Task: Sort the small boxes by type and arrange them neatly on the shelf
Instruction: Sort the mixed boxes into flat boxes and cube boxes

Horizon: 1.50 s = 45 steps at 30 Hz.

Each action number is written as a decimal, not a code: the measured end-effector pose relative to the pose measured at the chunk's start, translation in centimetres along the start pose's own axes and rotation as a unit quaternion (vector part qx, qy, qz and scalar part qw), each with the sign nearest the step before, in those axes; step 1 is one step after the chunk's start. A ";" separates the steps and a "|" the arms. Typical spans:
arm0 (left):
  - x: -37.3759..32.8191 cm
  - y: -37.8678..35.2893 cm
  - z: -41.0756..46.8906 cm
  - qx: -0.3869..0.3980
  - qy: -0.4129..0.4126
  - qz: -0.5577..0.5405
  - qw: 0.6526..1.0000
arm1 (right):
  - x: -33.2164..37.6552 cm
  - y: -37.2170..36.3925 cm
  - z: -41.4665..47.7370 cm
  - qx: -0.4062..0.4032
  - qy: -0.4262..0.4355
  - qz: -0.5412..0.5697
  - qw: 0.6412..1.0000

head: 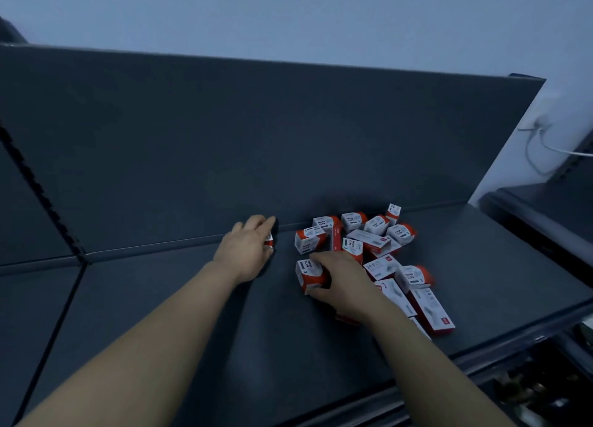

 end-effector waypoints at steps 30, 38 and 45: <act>20.3 17.2 -32.5 -0.277 0.273 -0.200 0.899 | 30.9 -9.2 -1.7 0.086 0.154 0.294 0.939; 27.7 18.2 -40.2 -0.181 0.272 -0.091 0.941 | 40.5 -14.9 -4.8 0.128 0.160 0.243 0.948; 31.6 16.9 -40.9 -0.134 0.247 -0.055 0.958 | 41.9 -17.6 -5.9 0.085 0.102 0.231 0.964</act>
Point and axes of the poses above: each hand's wrist, its own z-axis towards the middle knuckle, its own y-axis out of the back of the hand, x = y × z, the point moved 10 cm from there along z, towards the middle knuckle, and after that the axes turned 4 degrees about -x, right-handed, at the moved point
